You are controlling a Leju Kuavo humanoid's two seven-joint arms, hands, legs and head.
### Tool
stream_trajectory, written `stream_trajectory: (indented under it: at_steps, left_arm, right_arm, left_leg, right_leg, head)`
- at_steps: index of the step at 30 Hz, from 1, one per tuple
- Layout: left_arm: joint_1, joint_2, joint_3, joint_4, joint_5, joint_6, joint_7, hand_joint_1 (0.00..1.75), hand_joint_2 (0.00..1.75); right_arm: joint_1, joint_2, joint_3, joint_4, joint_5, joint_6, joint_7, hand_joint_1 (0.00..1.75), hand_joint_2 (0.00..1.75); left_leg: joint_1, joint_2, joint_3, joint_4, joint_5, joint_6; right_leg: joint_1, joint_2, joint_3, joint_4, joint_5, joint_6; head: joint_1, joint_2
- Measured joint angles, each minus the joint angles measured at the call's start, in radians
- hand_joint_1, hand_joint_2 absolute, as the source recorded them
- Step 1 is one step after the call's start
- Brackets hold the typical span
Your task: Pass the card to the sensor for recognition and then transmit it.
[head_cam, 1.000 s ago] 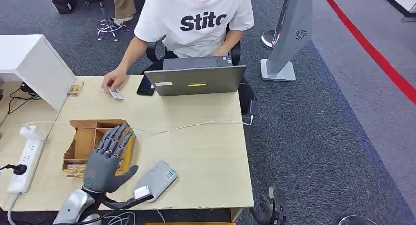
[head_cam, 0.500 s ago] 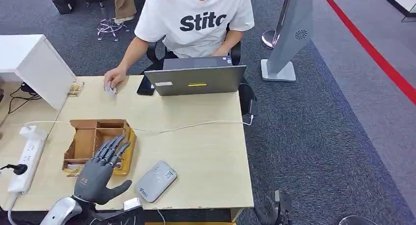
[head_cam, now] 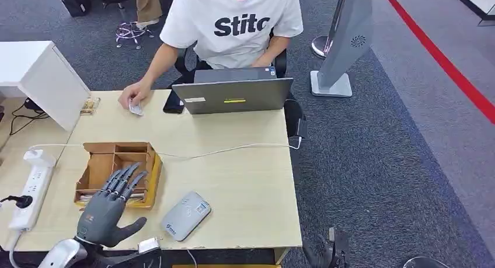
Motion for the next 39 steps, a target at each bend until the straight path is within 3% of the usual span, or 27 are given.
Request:
stream_trajectory:
  at_steps: [6, 17, 31, 32, 34, 39]
  left_arm:
    - [0.002, 0.015, 0.016, 0.016, -0.069, -0.003, 0.033, 0.0, 1.75]
    - [-0.015, 0.015, 0.037, 0.095, -0.074, -0.005, 0.051, 0.0, 1.75]
    - [-0.049, -0.019, 0.079, 0.211, -0.109, 0.115, 0.025, 0.03, 1.75]
    - [-0.049, -0.021, 0.081, 0.214, -0.11, 0.116, 0.024, 0.31, 1.75]
    - [-0.049, -0.024, 0.084, 0.217, -0.111, 0.117, 0.019, 1.73, 1.75]
    - [-0.049, -0.024, 0.084, 0.218, -0.108, 0.114, 0.013, 1.75, 1.75]
  right_arm:
    - [-0.002, 0.0, 0.0, 0.0, 0.02, 0.007, 0.006, 0.0, 1.75]
    - [-0.005, 0.0, 0.0, 0.0, 0.033, 0.01, 0.017, 0.0, 1.75]
    - [-0.014, 0.002, 0.002, 0.0, 0.051, 0.013, 0.035, 0.0, 1.75]
    - [-0.014, 0.002, 0.002, 0.0, 0.052, 0.013, 0.035, 0.0, 1.75]
    - [-0.015, 0.002, 0.002, 0.0, 0.052, 0.013, 0.035, 0.0, 1.75]
    - [-0.015, 0.002, 0.003, 0.0, 0.054, 0.014, 0.035, 0.0, 1.75]
  left_leg:
    - [0.0, 0.0, 0.0, 0.0, 0.0, 0.0]
    - [0.0, 0.0, 0.0, 0.0, 0.0, 0.0]
    - [0.0, 0.0, 0.0, 0.0, 0.0, 0.0]
    - [0.0, 0.0, 0.0, 0.0, 0.0, 0.0]
    - [0.0, 0.0, 0.0, 0.0, 0.0, 0.0]
    - [0.0, 0.0, 0.0, 0.0, 0.0, 0.0]
  right_leg:
    - [0.0, 0.0, 0.0, 0.0, 0.0, 0.0]
    - [0.0, 0.0, 0.0, 0.0, 0.0, 0.0]
    - [0.0, 0.0, 0.0, 0.0, 0.0, 0.0]
    - [0.0, 0.0, 0.0, 0.0, 0.0, 0.0]
    - [0.0, 0.0, 0.0, 0.0, 0.0, 0.0]
    - [0.0, 0.0, 0.0, 0.0, 0.0, 0.0]
  head:
    - [0.0, 0.0]
    - [0.001, 0.0]
    - [0.0, 0.0]
    - [0.0, 0.0]
    - [0.001, 0.0]
    - [0.0, 0.0]
